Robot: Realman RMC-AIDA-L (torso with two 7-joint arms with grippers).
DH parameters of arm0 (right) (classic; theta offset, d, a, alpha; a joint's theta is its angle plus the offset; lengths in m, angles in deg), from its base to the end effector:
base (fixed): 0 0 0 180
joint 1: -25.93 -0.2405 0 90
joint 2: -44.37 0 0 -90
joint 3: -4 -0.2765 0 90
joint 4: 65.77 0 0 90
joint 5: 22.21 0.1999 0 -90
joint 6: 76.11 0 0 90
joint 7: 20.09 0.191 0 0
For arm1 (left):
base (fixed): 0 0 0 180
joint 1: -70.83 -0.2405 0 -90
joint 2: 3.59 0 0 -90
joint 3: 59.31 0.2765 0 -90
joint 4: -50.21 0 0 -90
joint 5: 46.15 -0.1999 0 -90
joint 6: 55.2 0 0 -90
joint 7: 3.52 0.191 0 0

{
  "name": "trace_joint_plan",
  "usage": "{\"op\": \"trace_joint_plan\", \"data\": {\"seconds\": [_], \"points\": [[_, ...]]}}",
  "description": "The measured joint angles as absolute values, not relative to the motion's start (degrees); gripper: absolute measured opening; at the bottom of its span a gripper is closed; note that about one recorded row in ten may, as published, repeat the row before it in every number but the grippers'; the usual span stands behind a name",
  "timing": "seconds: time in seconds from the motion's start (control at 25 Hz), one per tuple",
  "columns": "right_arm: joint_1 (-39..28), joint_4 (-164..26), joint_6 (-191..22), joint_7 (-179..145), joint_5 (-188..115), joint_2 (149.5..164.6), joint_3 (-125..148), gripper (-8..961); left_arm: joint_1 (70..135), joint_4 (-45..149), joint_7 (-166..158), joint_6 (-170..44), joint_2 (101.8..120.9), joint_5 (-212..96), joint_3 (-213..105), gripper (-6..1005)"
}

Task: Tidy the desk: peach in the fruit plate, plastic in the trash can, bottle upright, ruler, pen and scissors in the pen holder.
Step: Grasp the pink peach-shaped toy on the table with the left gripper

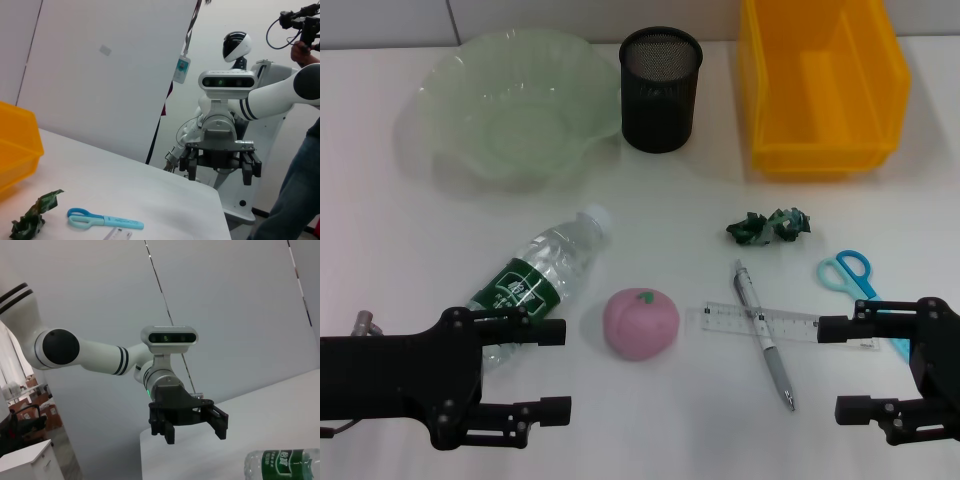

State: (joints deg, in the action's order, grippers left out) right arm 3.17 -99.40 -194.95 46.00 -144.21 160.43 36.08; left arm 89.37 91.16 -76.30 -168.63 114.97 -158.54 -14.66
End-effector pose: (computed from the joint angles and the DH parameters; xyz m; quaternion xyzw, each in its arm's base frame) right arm 0.2651 0.2334 -0.0204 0.9344 -0.1454 -0.3243 0.0243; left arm -0.2594 0.2314 -0.0381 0.9390 0.1643 0.3013 0.0232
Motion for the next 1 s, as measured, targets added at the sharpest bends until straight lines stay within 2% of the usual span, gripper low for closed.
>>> {"op": "trace_joint_plan", "data": {"seconds": [0.8, 1.0], "points": [[3.3, -99.4, -194.3, 45.9, -144.2, 160.75, 36.0, 740, 90.5, 95.1, -83.8, -167.8, 114.96, -158.4, -14.9, 768], [3.8, -99.4, -194.0, 45.2, -144.2, 160.74, 35.7, 740, 95.4, 104.6, -97.8, -164.9, 115.12, -159.1, -12.2, 767]]}}
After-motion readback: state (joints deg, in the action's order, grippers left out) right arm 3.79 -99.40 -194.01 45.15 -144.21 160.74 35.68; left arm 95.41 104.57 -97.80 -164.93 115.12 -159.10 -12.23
